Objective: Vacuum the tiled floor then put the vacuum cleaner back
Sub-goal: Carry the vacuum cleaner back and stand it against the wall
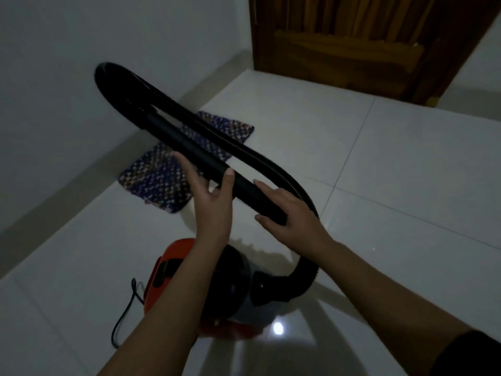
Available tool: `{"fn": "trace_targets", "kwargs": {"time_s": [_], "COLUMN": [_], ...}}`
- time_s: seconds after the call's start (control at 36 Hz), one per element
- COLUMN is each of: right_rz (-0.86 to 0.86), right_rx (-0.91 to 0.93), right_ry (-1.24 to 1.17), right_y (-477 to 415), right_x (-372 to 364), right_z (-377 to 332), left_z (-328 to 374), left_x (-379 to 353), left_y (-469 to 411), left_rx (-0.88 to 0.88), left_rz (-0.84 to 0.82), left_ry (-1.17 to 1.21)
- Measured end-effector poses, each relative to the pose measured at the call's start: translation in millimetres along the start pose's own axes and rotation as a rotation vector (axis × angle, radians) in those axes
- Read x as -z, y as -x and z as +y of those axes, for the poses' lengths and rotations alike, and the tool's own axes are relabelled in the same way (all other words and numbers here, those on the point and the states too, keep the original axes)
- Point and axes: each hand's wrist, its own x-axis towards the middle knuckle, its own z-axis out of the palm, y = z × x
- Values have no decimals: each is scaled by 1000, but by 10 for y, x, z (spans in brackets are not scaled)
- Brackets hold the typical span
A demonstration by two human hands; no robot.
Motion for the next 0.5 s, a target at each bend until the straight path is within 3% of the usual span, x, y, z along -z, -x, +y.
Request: {"fn": "trace_targets", "kwargs": {"time_s": [0.22,0.28,0.33,0.39,0.44,0.5], "right_rz": [-121,-85,55,183,157,13], "right_rx": [-13,-109,-210,-330,-519,-674], "right_ry": [64,-102,-229,-159,-58,-89], "right_y": [-88,-91,-107,-102,-61,32], "right_x": [178,235,271,304,310,283], "right_z": [-41,-102,-77,19,180,293], "left_z": [-196,-186,-171,-142,-133,-129], "left_x": [-22,12,55,85,100,112], "left_y": [-31,17,90,143,168,183], "left_rx": [-113,-103,-78,-62,-44,-45], "left_rz": [-108,-125,-124,-125,-126,-126], "left_ry": [155,165,182,172,154,133]}}
